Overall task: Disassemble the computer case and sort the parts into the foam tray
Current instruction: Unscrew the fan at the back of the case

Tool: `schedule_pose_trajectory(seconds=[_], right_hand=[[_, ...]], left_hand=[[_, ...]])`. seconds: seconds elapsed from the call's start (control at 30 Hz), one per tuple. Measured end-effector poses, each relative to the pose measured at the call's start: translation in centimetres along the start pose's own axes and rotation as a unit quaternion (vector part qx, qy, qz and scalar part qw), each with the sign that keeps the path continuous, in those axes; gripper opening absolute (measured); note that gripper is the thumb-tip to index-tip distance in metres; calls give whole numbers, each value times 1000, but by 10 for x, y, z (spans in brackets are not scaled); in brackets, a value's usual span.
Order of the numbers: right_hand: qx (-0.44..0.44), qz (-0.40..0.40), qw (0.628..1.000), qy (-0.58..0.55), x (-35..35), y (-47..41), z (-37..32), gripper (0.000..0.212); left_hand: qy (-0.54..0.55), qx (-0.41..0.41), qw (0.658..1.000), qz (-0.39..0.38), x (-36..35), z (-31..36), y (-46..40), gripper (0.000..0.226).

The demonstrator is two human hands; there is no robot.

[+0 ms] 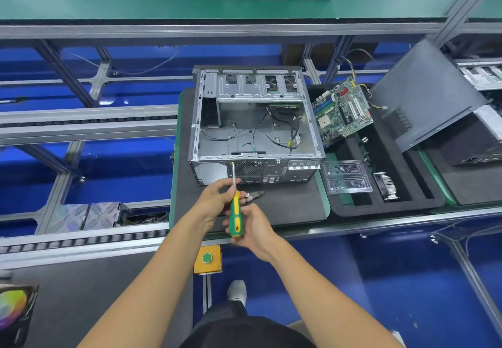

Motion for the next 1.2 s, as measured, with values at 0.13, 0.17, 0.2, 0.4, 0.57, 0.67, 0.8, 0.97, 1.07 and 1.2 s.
schedule_pose_trajectory(seconds=[0.13, 0.17, 0.2, 0.4, 0.57, 0.67, 0.8, 0.97, 1.07, 1.2], right_hand=[[3, -34, 999, 10, -11, 3, 2, 30], [10, -16, 1000, 14, -10, 2, 0, 26], [19, 2, 1000, 17, -9, 1, -2, 23], [117, 95, 986, 75, -4, 0, -16, 8], [129, 89, 983, 96, -10, -2, -15, 18], [36, 56, 996, 54, -3, -8, 3, 23], [23, -75, 996, -31, -15, -9, 15, 36], [70, -65, 995, 26, -16, -11, 8, 31], [94, 3, 993, 70, -10, -14, 3, 29], [154, 44, 985, 60, -5, -14, -1, 15]], left_hand=[[34, 6, 999, -11, 0, -4, 0, 28], [45, 6, 999, -13, 0, -5, 0, 28], [47, 1, 999, -12, 0, -4, 0, 28], [-93, -58, 993, 39, 6, 6, 1, 35], [-70, -48, 994, 65, 11, 5, 0, 39], [-29, -44, 997, 61, 8, -1, 0, 35], [1, -19, 999, 35, 4, -2, 3, 32], [4, -18, 1000, -10, 7, -5, 0, 32], [-19, -39, 999, -24, 5, -7, 2, 29], [-78, -63, 995, 20, 7, -13, 1, 28]])
Point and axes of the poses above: each hand's wrist, its own y-axis away from the middle knuckle, its own x-axis out of the back of the hand, z = x × y, the point moved 9 cm from there along -y, towards the middle knuckle, and after that the axes turned 5 degrees about z, right-handed, at the moved point
